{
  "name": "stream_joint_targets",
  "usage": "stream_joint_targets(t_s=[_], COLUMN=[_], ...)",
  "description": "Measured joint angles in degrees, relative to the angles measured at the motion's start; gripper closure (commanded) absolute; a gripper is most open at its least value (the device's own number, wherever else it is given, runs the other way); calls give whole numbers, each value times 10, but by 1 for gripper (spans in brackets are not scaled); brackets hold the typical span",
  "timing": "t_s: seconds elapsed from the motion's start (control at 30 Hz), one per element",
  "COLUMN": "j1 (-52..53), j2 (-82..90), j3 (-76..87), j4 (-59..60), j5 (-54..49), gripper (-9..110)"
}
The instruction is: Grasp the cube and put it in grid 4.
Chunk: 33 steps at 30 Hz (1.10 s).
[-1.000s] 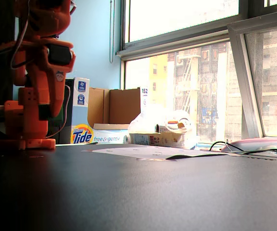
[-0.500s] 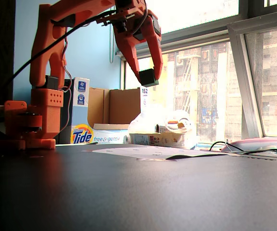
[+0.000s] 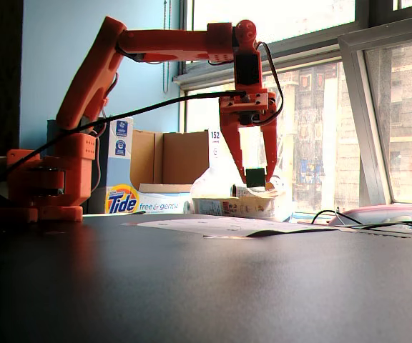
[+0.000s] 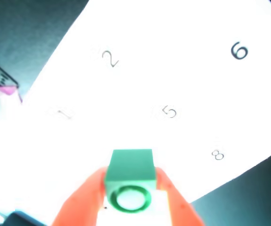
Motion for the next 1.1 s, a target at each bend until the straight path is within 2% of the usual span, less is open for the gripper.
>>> stream_joint_targets(t_s=[0.67, 0.73, 0.87, 0.9, 1.1], j1=[-61, -61, -60, -60, -63], j2=[-134, -142, -146, -146, -134], j3=[-45, -50, -53, -53, -52], j4=[-43, -43, -42, -46, -5], j5=[21, 21, 9, 7, -8], gripper=[101, 93, 55, 51, 47])
